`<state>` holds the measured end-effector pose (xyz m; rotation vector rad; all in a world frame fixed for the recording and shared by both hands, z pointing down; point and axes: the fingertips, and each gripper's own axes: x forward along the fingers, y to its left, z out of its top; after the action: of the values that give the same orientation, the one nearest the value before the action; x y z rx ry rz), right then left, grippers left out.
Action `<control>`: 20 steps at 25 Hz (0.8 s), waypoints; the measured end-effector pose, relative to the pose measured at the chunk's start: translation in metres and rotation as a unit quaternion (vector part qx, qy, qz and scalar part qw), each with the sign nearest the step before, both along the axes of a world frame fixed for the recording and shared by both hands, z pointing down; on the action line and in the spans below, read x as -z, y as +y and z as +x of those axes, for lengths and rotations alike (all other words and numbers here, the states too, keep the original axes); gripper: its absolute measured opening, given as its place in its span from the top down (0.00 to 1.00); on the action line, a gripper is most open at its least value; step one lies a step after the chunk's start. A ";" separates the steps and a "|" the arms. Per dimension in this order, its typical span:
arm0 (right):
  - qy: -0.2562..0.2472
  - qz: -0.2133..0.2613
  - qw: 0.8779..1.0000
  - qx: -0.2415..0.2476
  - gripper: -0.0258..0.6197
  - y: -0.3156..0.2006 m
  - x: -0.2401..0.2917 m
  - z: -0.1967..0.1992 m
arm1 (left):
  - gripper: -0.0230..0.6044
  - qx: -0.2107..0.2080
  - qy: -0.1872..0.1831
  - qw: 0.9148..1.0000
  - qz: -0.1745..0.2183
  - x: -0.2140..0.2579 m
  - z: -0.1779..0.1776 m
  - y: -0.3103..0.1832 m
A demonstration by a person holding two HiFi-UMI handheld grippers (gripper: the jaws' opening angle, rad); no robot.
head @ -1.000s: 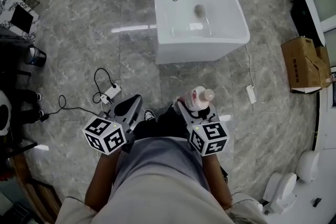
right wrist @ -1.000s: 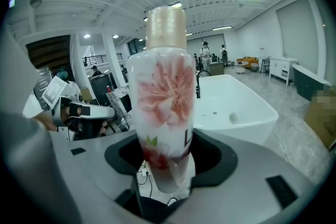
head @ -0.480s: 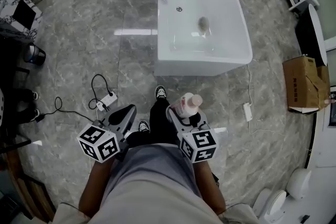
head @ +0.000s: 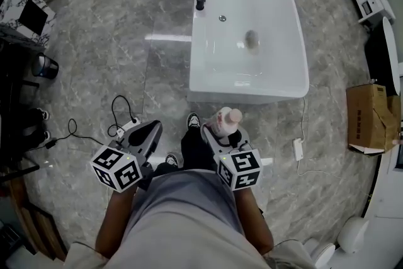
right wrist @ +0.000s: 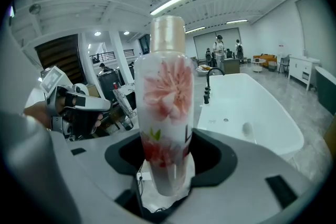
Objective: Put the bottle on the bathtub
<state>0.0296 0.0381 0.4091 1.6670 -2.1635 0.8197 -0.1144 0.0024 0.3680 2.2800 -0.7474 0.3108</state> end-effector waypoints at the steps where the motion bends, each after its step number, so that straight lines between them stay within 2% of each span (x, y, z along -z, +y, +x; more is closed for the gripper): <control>1: 0.001 0.000 1.000 0.003 0.59 -0.009 -0.001 0.005 | 0.95 0.003 -0.001 1.000 0.001 0.001 0.004 -0.008; 10: -0.006 0.004 0.999 0.035 0.59 -0.074 -0.007 0.041 | 0.95 0.035 -0.005 0.999 0.014 0.009 0.041 -0.062; 20: -0.008 0.005 0.997 0.081 0.59 -0.118 -0.026 0.061 | 0.95 0.081 -0.013 0.996 0.026 0.010 0.059 -0.096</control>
<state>0.0903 -0.0796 0.4356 1.4704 -2.2820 0.7805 -0.0553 -0.0936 0.3583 2.2500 -0.9585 0.2470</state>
